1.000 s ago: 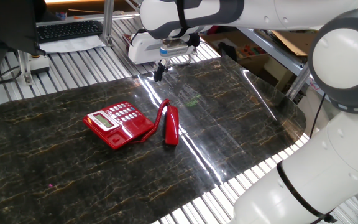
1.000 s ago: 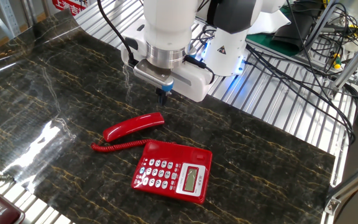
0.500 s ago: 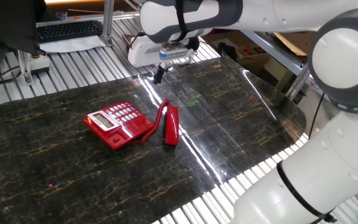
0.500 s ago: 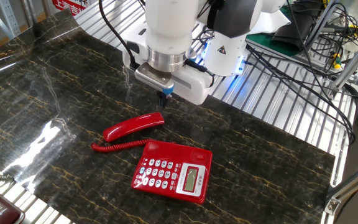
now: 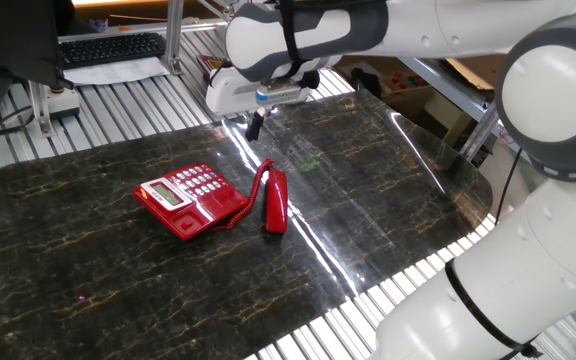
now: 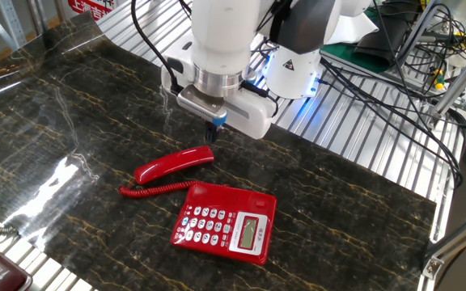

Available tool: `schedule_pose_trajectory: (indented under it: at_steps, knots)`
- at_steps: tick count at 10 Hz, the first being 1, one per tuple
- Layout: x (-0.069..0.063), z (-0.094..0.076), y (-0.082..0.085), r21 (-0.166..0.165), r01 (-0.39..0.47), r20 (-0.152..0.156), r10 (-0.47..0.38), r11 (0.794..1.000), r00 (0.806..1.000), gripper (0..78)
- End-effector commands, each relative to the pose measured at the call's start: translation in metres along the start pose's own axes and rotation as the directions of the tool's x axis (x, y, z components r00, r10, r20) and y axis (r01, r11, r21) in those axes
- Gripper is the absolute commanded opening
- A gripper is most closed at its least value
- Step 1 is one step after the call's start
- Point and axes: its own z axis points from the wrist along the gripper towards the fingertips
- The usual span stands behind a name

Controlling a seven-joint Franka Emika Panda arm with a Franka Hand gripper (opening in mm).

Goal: Place the handset of the telephone on the corresponding phone cradle

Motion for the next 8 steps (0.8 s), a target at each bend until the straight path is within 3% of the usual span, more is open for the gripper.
schedule_pose_trajectory:
  at_steps: [1,4,6,7,8]
  knots:
    - [0.001,0.010,-0.001,-0.006,-0.023,0.031,0.024,1.000,0.999,0.0]
    - [0.000,0.021,-0.007,-0.011,-0.013,0.040,0.013,1.000,0.999,0.0]
    - [0.000,0.045,-0.015,-0.051,-0.017,0.076,0.021,0.999,0.997,0.0]
    - [0.000,0.051,-0.018,-0.064,-0.017,0.079,0.022,0.998,0.997,0.0]
    - [0.000,0.061,-0.023,-0.086,-0.096,0.053,0.100,0.992,0.994,0.0]
